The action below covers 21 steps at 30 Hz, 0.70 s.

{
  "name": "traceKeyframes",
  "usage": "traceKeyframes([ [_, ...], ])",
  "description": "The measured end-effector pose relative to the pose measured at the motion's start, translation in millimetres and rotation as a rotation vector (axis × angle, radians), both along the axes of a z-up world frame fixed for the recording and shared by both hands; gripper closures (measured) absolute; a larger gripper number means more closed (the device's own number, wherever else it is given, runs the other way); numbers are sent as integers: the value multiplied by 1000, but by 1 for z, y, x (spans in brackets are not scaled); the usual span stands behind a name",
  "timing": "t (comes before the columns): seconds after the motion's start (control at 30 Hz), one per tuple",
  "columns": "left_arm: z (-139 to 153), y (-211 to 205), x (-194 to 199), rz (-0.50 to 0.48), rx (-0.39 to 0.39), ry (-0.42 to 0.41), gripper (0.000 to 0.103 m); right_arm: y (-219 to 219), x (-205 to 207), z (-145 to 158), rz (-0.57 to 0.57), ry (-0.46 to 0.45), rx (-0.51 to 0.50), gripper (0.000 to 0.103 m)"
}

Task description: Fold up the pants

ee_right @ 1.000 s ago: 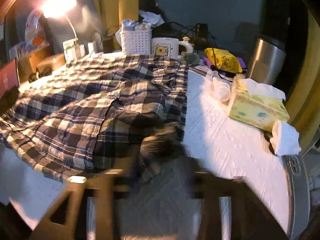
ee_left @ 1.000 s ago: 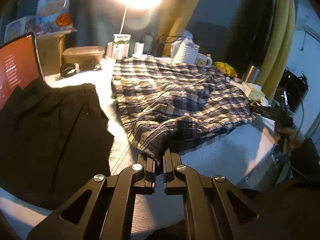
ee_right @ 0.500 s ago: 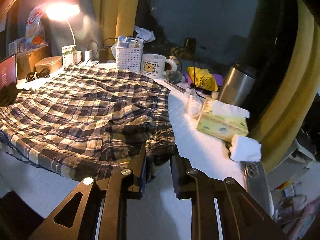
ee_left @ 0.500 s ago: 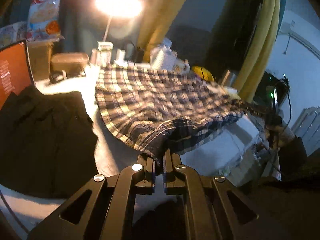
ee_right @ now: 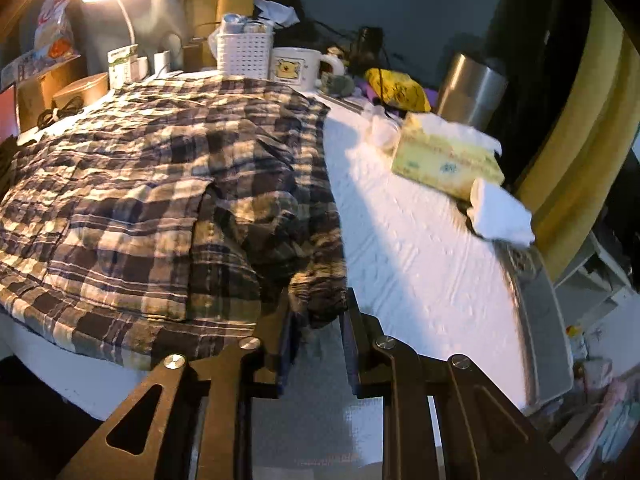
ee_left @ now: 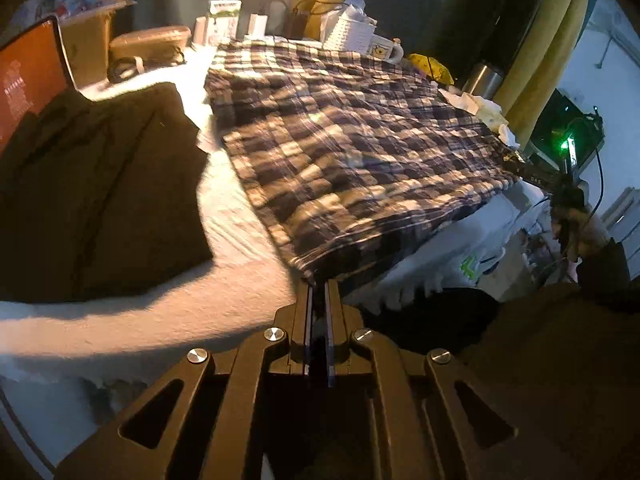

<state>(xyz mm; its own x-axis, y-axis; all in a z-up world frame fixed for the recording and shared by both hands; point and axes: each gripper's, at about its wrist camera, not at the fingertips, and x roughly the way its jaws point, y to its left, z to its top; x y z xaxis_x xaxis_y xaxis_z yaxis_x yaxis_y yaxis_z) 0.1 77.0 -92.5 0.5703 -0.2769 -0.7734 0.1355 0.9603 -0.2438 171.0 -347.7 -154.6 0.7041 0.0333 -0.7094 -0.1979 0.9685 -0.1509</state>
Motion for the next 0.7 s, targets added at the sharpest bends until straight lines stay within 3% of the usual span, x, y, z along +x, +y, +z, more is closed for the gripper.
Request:
traceKeyframes([
  [0.03,5,5,-1,10,16,-14,98,-3,-1,0,-5,3,15,79],
  [0.1,14,16,2,29,43,-44,94,-6,-2,3,-17,-1,25,65],
  [0.17,21,29,8,59,62,-73,52,-9,-4,10,-34,-24,11,50],
  [0.2,25,36,11,78,65,-92,46,-10,-4,13,-37,-33,11,47],
  [0.33,37,52,50,145,96,-170,44,-15,0,34,-55,-82,24,43],
  [0.47,28,56,103,161,78,-183,44,-11,13,45,-41,-97,42,43],
  [0.6,10,52,155,141,114,-170,44,-2,29,49,-26,-93,49,43],
  [0.7,-10,51,183,111,112,-87,44,0,38,49,-21,-87,62,43],
])
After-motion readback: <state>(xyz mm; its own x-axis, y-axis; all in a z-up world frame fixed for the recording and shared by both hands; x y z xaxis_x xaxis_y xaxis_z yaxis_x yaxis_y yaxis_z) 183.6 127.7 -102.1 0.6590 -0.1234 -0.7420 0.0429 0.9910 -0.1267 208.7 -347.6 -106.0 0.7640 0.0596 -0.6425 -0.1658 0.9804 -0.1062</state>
